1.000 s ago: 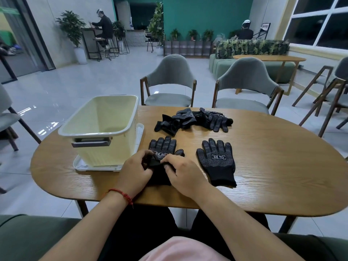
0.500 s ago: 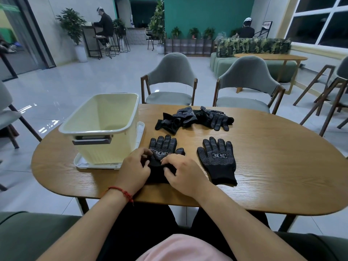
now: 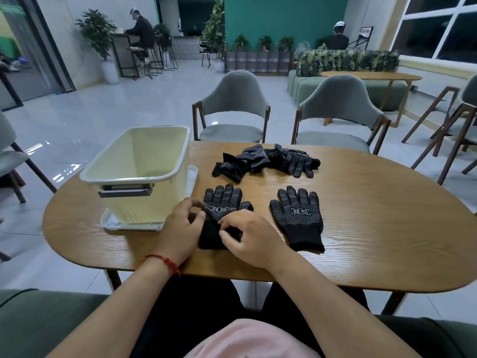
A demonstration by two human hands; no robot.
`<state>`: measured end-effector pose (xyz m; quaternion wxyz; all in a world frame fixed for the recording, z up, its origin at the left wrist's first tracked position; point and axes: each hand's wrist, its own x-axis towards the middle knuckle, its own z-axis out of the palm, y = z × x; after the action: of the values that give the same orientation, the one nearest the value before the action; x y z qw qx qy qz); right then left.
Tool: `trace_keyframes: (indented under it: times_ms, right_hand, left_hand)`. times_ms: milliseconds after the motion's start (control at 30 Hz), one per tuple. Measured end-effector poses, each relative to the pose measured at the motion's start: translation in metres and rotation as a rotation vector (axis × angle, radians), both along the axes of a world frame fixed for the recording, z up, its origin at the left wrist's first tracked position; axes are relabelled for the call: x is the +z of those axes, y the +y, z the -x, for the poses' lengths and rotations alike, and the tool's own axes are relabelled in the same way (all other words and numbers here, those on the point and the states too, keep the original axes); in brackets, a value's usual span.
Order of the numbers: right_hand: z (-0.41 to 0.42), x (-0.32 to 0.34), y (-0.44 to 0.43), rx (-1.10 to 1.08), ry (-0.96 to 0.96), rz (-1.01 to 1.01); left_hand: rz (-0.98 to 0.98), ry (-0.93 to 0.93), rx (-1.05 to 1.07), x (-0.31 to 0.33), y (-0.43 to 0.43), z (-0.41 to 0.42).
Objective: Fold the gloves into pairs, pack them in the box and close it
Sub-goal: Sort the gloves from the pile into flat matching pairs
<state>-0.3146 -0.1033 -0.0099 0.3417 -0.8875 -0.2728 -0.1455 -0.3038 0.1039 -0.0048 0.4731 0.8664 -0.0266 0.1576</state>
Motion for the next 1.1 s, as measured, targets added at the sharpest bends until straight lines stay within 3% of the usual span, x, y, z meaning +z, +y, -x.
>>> trace_keyframes:
  times_ms: [233,467,700,900,1100]
  right_hand:
    - [-0.008,-0.003,0.002,-0.146,-0.04,0.032]
    - [-0.003,0.002,0.001,-0.273,0.009,0.105]
    - [-0.011,0.003,-0.007,-0.4,0.137,-0.14]
    - [-0.013,0.004,-0.009,-0.43,0.223,-0.219]
    - [-0.017,0.008,-0.015,-0.44,0.311,-0.438]
  left_hand:
    - [-0.305,-0.089,-0.176,-0.011,-0.001,-0.003]
    - [-0.48,0.11,-0.281,-0.006,-0.008,-0.003]
    - [-0.59,0.129,-0.275,0.014,-0.015,-0.002]
    - [-0.444,0.04,-0.193,0.045,-0.058,-0.023]
    - [-0.753,0.255,-0.227,0.016,-0.077,-0.06]
